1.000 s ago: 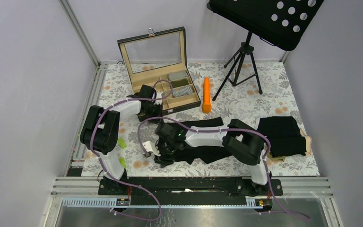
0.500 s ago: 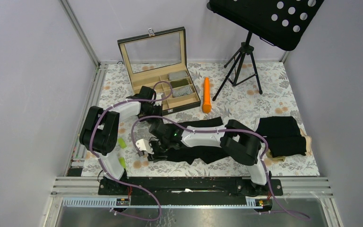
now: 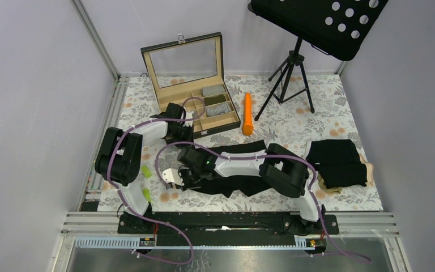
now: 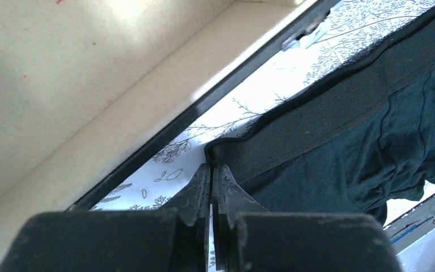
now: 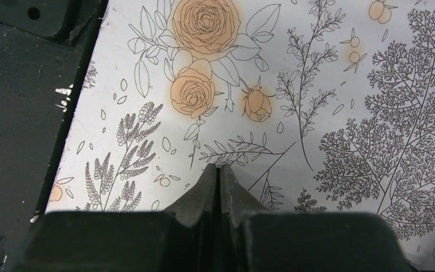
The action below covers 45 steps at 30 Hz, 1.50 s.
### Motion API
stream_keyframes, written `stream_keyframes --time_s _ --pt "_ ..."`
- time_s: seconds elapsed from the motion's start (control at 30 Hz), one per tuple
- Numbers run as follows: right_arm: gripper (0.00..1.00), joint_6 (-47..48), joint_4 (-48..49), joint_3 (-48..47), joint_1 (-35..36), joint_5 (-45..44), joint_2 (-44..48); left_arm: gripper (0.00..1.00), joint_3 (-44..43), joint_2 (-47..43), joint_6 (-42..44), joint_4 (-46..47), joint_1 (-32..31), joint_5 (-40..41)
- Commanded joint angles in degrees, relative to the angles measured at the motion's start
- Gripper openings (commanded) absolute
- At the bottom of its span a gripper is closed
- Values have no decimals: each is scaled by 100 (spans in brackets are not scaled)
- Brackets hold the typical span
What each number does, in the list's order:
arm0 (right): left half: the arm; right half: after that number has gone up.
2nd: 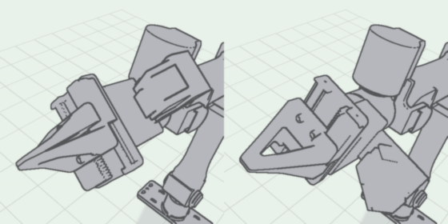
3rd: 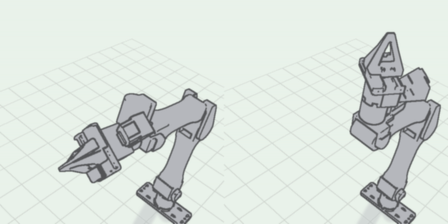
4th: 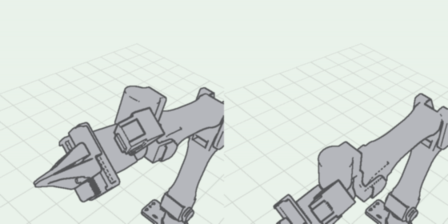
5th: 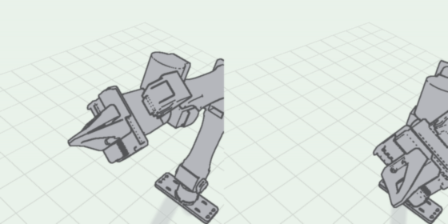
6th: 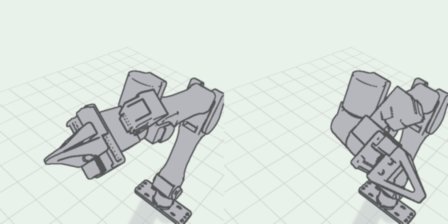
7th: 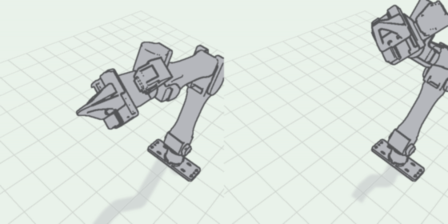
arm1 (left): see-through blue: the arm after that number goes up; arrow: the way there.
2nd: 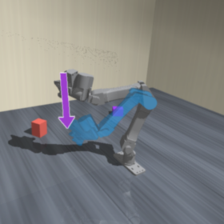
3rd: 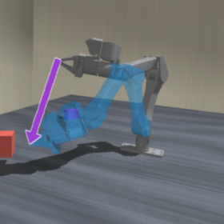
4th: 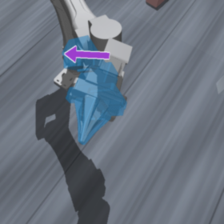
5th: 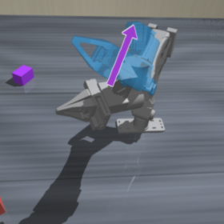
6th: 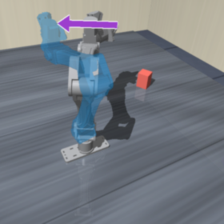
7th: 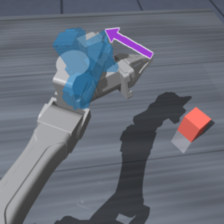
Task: Roll the underwear
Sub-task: Fold the underwear at the center of the board.
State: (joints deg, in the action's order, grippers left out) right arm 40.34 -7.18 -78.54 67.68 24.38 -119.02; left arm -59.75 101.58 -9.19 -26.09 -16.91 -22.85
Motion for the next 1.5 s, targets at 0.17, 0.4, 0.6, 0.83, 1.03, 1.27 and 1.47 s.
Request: stream_keyframes --time_s 0.17,0.4,0.6,0.83,1.03,1.27,1.47 --pt "0 -307 -229 -1006 83 1011 76 0 -225 -818 283 -801 638 -226" --pt "0 -681 220 -980 -75 1480 556 0 -637 -1545 627 -1592 810 -334" --pt "0 -766 -363 -746 -355 1323 1041 0 -1177 -1400 358 -1850 759 -895" --pt "0 -1068 -816 -532 -659 1053 1566 0 -1653 -1002 101 -1804 159 -952" --pt "0 -1196 -846 323 -1142 939 2386 0 -2387 -227 -21 -1804 -254 -894" --pt "0 -697 -1241 1241 -1686 687 3456 0 -3269 456 155 -1803 -879 -811" --pt "0 -398 -1367 2114 -2054 484 4312 0 -3937 1114 266 -1845 -1275 -727"
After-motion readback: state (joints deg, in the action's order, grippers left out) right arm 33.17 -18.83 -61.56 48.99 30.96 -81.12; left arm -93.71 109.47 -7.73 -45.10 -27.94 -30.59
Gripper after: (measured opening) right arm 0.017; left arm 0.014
